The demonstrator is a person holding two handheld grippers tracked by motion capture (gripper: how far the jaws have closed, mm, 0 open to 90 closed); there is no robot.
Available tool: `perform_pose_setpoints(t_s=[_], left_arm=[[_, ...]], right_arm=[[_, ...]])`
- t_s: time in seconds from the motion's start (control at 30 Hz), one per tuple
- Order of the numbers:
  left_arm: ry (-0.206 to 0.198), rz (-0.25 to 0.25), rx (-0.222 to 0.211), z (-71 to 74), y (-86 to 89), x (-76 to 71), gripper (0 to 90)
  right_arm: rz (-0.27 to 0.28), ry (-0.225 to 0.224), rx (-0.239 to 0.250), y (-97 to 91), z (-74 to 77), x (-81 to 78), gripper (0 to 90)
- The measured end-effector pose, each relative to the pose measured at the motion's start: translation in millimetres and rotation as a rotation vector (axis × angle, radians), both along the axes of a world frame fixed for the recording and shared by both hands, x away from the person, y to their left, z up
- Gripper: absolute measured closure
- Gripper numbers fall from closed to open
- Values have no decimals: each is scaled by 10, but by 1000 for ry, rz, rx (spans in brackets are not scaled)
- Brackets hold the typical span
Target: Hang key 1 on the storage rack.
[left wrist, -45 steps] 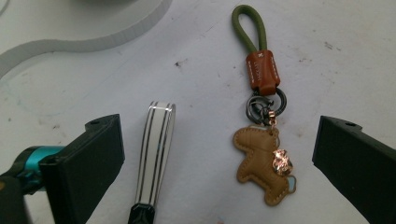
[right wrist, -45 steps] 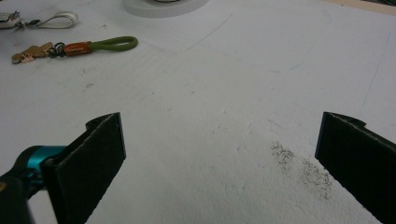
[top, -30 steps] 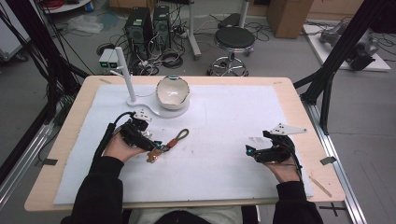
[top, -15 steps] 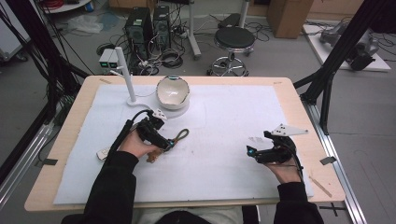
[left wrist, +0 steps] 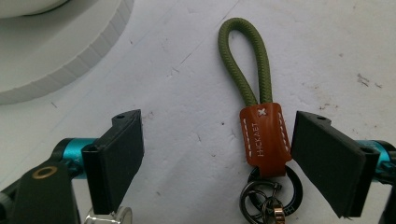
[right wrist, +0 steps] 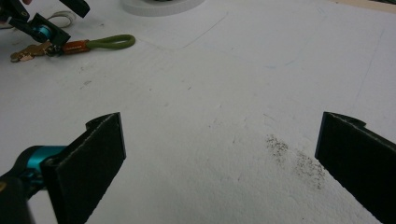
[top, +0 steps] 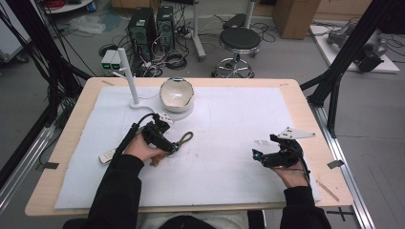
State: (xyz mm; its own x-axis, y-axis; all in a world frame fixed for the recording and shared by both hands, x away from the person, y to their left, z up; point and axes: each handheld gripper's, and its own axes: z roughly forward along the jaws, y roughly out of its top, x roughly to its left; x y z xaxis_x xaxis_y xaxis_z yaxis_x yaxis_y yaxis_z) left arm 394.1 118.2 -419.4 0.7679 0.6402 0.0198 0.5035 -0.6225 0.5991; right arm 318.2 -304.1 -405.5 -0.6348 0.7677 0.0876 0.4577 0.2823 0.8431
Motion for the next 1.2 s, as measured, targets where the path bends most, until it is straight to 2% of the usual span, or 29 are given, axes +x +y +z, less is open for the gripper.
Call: perform_pose_setpoints(t_s=[0.23, 0.33, 0.47, 0.53, 0.67, 0.77, 0.87, 1.0, 1.2], left_arm=[[16, -31, 24, -39, -56, -26, 223], [30, -63, 21, -50, -93, -60, 277], [37, -101, 45, -74, -142, -97, 350], [38, -112, 40, -79, -151, -104, 397], [48, -121, 26, -72, -140, -103, 471], [41, -120, 26, -59, -130, -102, 620], [47, -116, 27, -52, -115, -92, 692], [75, -111, 0, -50, -82, -59, 719], [93, -103, -18, -46, -54, -41, 726]], right_arm=[[5, -2, -3, -6, -2, -1, 7], [3, -11, -4, -23, -2, -5, 7], [1, -7, -2, -32, -3, -10, 7], [0, -7, -1, -34, -3, -11, 7], [-1, -5, 0, -35, -3, -14, 7], [-2, -5, 1, -35, -3, -15, 7], [-2, -6, 1, -40, -3, -15, 7], [-5, -3, 2, -43, -5, -14, 7], [-1, -3, -3, -40, -10, -6, 7]])
